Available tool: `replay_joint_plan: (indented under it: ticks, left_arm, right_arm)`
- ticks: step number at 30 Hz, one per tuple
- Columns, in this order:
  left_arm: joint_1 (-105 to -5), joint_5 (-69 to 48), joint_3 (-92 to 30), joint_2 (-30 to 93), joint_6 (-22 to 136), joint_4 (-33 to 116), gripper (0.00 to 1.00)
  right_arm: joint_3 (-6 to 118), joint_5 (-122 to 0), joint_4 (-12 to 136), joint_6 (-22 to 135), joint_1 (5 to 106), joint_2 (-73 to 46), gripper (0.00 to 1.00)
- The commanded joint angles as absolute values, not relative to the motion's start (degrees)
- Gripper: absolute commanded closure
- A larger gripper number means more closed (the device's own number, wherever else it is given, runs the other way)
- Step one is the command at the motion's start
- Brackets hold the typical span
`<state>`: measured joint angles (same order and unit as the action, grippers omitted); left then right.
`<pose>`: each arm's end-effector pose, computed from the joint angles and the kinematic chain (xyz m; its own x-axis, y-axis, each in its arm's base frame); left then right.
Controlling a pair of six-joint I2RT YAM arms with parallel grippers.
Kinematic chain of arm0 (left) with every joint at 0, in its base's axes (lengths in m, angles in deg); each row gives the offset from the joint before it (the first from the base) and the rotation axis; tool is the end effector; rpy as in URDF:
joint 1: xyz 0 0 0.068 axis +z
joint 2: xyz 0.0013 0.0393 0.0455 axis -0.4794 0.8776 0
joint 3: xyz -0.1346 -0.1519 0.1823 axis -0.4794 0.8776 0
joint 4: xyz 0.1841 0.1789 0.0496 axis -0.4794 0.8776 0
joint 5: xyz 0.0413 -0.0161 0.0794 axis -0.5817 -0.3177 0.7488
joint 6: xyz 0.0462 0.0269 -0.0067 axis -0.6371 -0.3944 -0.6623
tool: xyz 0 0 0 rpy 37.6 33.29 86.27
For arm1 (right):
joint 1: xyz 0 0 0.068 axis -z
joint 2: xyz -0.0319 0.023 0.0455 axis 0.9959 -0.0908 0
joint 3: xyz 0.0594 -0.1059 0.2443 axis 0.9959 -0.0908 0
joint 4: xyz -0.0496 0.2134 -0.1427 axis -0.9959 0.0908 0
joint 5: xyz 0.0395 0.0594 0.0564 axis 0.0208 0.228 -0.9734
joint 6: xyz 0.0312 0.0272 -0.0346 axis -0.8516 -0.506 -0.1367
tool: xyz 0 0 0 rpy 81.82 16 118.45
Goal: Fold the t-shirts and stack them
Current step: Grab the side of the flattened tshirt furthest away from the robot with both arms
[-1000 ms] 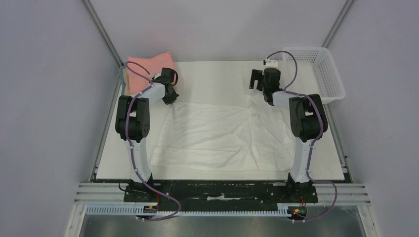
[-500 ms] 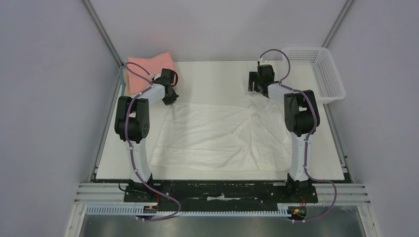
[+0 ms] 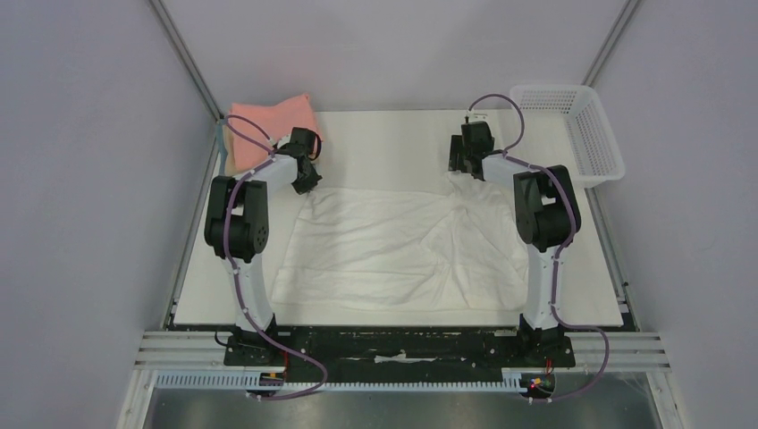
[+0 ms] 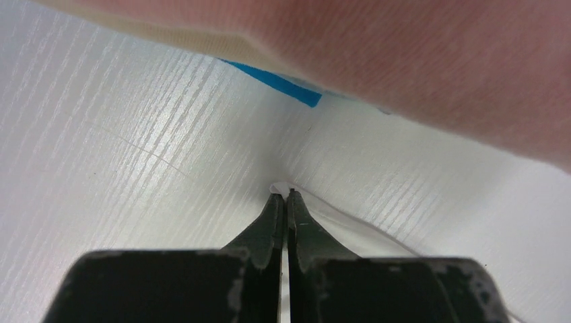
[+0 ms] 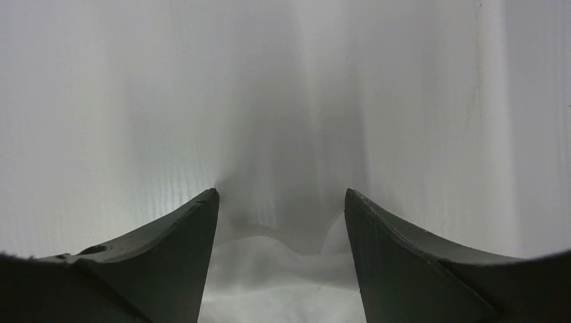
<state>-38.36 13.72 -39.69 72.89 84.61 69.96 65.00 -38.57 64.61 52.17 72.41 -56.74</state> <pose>0.4192 -0.0619 0.1605 -0.6886 -0.5043 -0.5210 -0.5283 0.8411 -0.1158 0.4658 0.0928 0.1457 -0.6602 0.0438 -0.7498 0.1021 0.9943 -0.0318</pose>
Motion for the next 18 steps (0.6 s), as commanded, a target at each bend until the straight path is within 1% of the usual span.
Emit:
replay_joint_plan:
  ticks: [1, 3, 4, 6, 7, 9, 11, 13, 14, 18]
  left_arm:
    - [-38.3, 15.9, -37.4, 71.9, 85.1, 73.7, 0.98]
    - [-38.3, 16.0, -37.4, 71.8, 85.0, 73.7, 0.98]
    - [-38.3, 16.0, -37.3, 71.9, 85.2, 73.7, 0.98]
    - [-38.3, 15.8, -37.5, 71.9, 85.4, 73.7, 0.98]
    - [-38.3, 15.6, -37.4, 71.9, 85.5, 73.7, 0.98]
    - [-38.3, 15.3, -37.4, 71.9, 85.5, 73.6, 0.98]
    - [-38.3, 15.4, -37.6, 71.9, 85.7, 74.4, 0.98]
    - [-38.3, 15.8, -37.7, 71.8, 86.0, 75.0, 0.98]
    - [-38.2, 15.8, -37.6, 71.7, 86.1, 75.0, 0.98]
    - [-38.3, 14.9, -38.0, 71.0, 85.9, 74.9, 0.98]
  right_arm:
    - [61.1, -36.1, 72.2, 52.5, 71.7, -55.4, 0.29]
    - [60.7, -35.8, 72.4, 52.6, 71.6, -55.2, 0.30]
    - [60.5, -36.5, 72.4, 52.4, 71.6, -55.3, 0.32]
    - [59.2, -38.1, 71.3, 51.1, 71.6, -54.9, 0.48]
    - [58.1, -39.3, 69.7, 50.4, 71.6, -54.4, 0.59]
    - [55.2, -43.4, 65.8, 48.4, 71.6, -53.2, 0.74]
    - [52.2, -47.3, 62.5, 46.4, 71.6, -51.9, 0.84]
    - [48.7, -49.5, 57.4, 44.9, 71.5, -50.0, 0.99]
    - [47.6, -49.9, 55.6, 44.5, 71.5, -49.2, 1.00]
    - [46.6, -50.2, 51.8, 45.2, 71.5, -46.5, 1.00]
